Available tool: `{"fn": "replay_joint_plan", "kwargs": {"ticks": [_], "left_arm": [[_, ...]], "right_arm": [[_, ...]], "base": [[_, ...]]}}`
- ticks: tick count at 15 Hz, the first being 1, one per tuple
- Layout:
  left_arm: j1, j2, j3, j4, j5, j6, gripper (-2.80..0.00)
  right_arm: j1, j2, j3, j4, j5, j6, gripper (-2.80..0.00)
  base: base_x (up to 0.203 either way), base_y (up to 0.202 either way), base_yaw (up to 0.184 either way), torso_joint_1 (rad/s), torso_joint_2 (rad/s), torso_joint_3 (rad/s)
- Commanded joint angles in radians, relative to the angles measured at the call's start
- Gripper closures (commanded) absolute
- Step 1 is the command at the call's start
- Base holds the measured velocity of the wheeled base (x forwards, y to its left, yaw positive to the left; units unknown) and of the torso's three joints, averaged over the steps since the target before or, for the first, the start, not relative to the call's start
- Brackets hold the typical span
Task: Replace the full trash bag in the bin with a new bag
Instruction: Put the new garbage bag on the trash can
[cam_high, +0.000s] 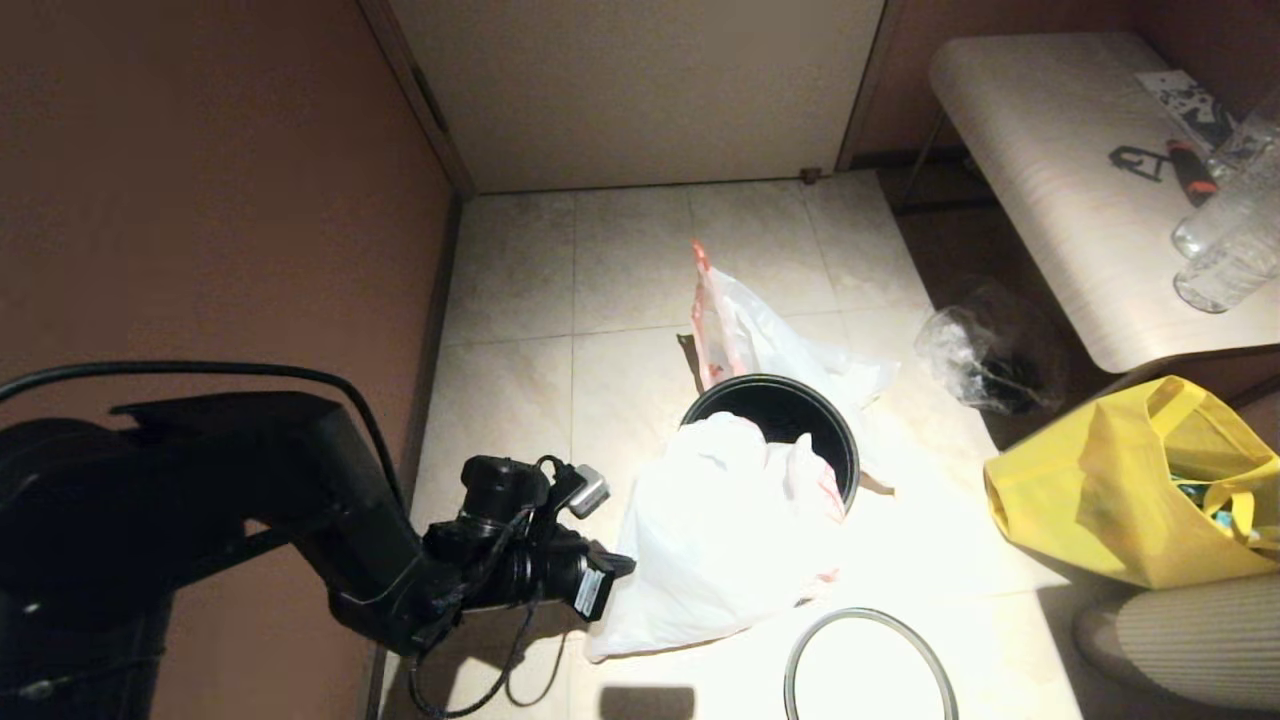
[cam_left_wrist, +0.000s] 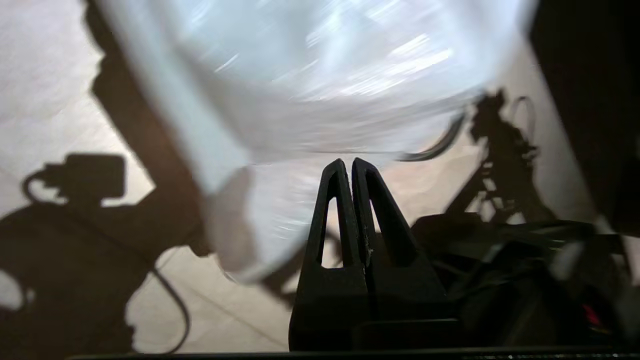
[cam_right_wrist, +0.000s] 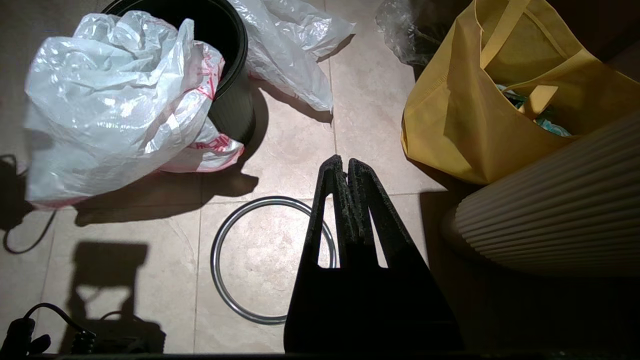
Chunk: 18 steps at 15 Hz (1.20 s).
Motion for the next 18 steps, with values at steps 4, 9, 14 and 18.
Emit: {"fn": "replay_joint_plan", "kwargs": {"ticks": [4, 9, 14, 18], "left_arm": [[-0.121, -0.187, -0.086, 0.254, 0.002, -0.076, 0.0], [-0.055, -0.086, -0.115, 0.248, 0.0, -0.13, 0.0], [-0.009, 0.044, -0.217, 0.207, 0.004, -0.145, 0.0], [-0.103, 0.022, -0.172, 0.202, 0.13, -0.306, -2.8]], "right_arm": [[0.0, -0.001, 0.0, 0.0, 0.001, 0.0, 0.0], [0.0, -0.001, 0.0, 0.0, 0.001, 0.0, 0.0], [0.0, -0.001, 0.0, 0.0, 0.001, -0.002, 0.0], [0.0, -0.001, 0.0, 0.0, 0.001, 0.0, 0.0]], "base": [[0.0, 0.0, 0.0, 0.0, 0.0, 0.0], [0.0, 0.0, 0.0, 0.0, 0.0, 0.0], [0.0, 0.0, 0.0, 0.0, 0.0, 0.0], [0.0, 0.0, 0.0, 0.0, 0.0, 0.0]]}}
